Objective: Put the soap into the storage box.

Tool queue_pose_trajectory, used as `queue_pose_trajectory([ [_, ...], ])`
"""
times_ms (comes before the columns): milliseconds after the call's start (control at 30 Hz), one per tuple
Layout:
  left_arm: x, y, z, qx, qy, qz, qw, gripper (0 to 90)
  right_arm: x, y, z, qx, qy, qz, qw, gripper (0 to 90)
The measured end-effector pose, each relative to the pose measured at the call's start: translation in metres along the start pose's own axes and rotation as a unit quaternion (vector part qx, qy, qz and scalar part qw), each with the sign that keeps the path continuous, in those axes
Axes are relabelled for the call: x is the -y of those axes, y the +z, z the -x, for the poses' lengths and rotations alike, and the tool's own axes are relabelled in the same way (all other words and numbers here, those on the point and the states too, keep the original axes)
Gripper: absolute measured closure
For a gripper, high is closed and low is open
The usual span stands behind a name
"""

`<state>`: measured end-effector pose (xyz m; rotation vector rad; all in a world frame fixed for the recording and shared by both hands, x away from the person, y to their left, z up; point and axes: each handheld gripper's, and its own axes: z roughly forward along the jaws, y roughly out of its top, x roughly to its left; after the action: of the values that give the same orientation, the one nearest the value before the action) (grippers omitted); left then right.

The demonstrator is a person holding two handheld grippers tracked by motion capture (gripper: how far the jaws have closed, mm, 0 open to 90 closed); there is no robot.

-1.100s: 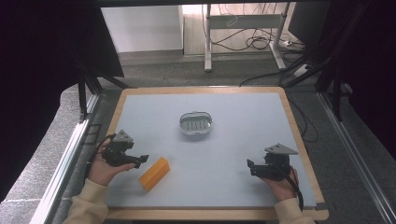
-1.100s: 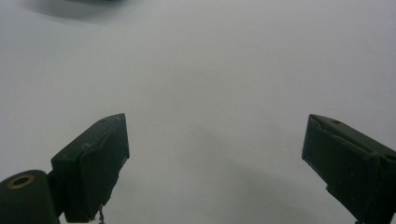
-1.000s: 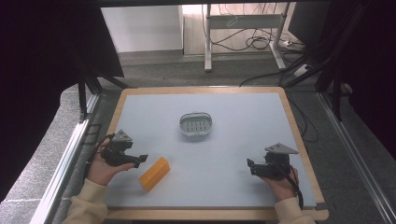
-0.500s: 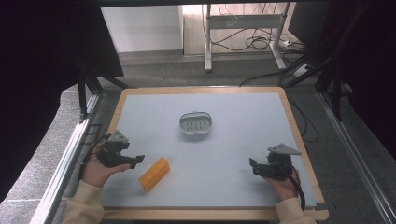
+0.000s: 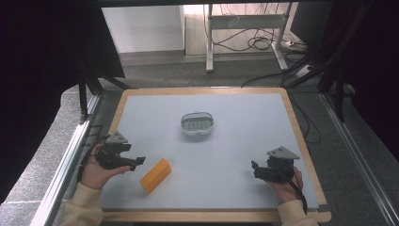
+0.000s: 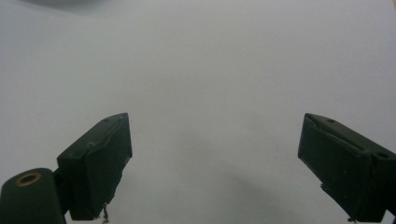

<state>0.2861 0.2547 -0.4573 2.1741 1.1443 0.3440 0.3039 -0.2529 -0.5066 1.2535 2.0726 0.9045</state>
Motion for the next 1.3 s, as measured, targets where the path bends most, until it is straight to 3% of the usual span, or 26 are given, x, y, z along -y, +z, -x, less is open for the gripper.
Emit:
queue_pose_trajectory([
  [200,-0.001,0.000,0.003,0.002,0.004,-0.005,1.0000,22.9,0.000,0.000,0.000,0.007,-0.001,0.004,1.0000,10.2],
  [367,-0.008,-0.010,0.015,-0.004,0.013,0.008,0.9999,23.4,0.001,0.002,-0.002,-0.002,0.001,-0.001,1.0000,10.1],
  [467,-0.009,-0.009,0.018,0.014,0.012,0.010,0.9998,23.4,0.001,0.003,-0.004,-0.010,-0.007,-0.003,0.9999,10.8],
  [667,-0.009,-0.001,0.024,0.019,0.020,-0.005,0.9996,23.3,0.000,0.003,-0.009,-0.025,-0.012,0.000,0.9996,12.3],
  [867,-0.011,-0.003,0.028,0.031,0.027,-0.003,0.9991,23.2,0.001,0.005,-0.009,-0.028,-0.008,-0.001,0.9996,12.4],
  [1000,-0.011,-0.003,0.029,0.029,0.026,-0.006,0.9992,23.2,0.000,0.003,-0.008,-0.023,-0.007,0.008,0.9997,13.4],
  [1300,-0.013,0.007,0.042,0.036,0.039,-0.038,0.9979,23.5,0.001,0.004,-0.009,-0.023,-0.007,0.011,0.9997,13.8],
])
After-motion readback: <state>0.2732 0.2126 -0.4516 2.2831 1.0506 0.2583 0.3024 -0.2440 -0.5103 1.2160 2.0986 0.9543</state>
